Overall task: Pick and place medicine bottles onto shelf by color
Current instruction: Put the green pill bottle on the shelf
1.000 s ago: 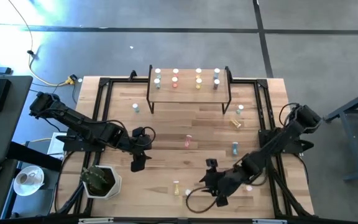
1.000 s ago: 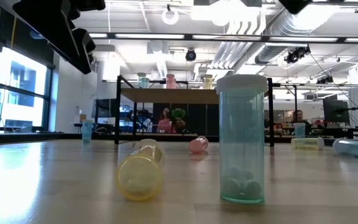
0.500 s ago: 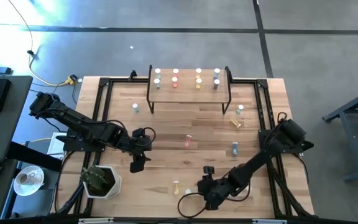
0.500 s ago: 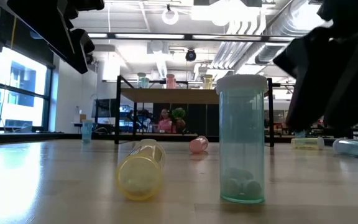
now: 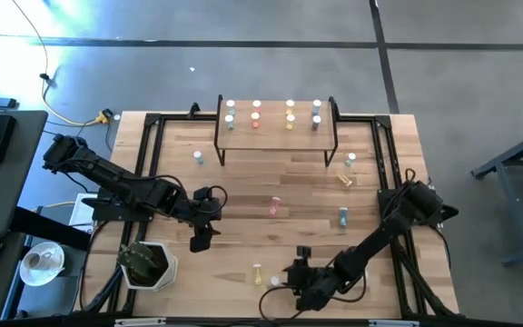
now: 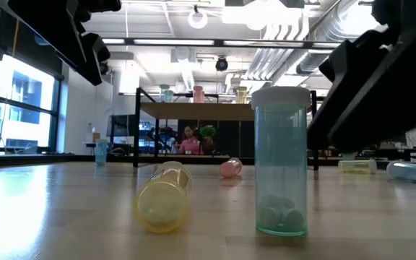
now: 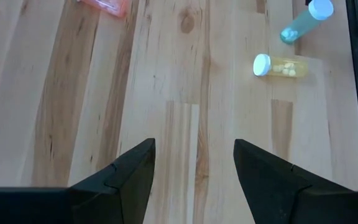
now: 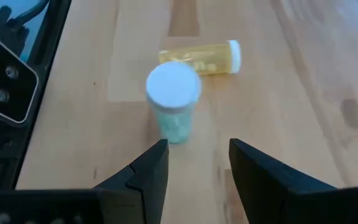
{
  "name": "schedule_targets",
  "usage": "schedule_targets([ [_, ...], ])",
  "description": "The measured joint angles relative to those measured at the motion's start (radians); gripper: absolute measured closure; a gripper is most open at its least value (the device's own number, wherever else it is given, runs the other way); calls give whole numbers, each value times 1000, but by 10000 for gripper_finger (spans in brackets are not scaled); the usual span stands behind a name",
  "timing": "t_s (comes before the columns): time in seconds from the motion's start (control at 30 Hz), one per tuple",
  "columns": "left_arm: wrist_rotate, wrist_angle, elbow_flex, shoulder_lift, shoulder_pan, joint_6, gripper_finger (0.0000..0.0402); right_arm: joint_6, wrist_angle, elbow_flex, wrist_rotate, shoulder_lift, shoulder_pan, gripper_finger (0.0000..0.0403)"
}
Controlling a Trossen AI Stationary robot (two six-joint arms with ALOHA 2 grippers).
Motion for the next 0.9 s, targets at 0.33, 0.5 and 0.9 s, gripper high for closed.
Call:
schedule_targets([
  [0.33,0,1,0,0,0,0,193,33,84,0,27,69,7,242],
  [0.5,0,1,0,0,0,-2,193,17,171,0,30,108,4,242],
  [0.9,-2,1,0,0,0,-2,193,7,235,0,74,134,-9,242],
])
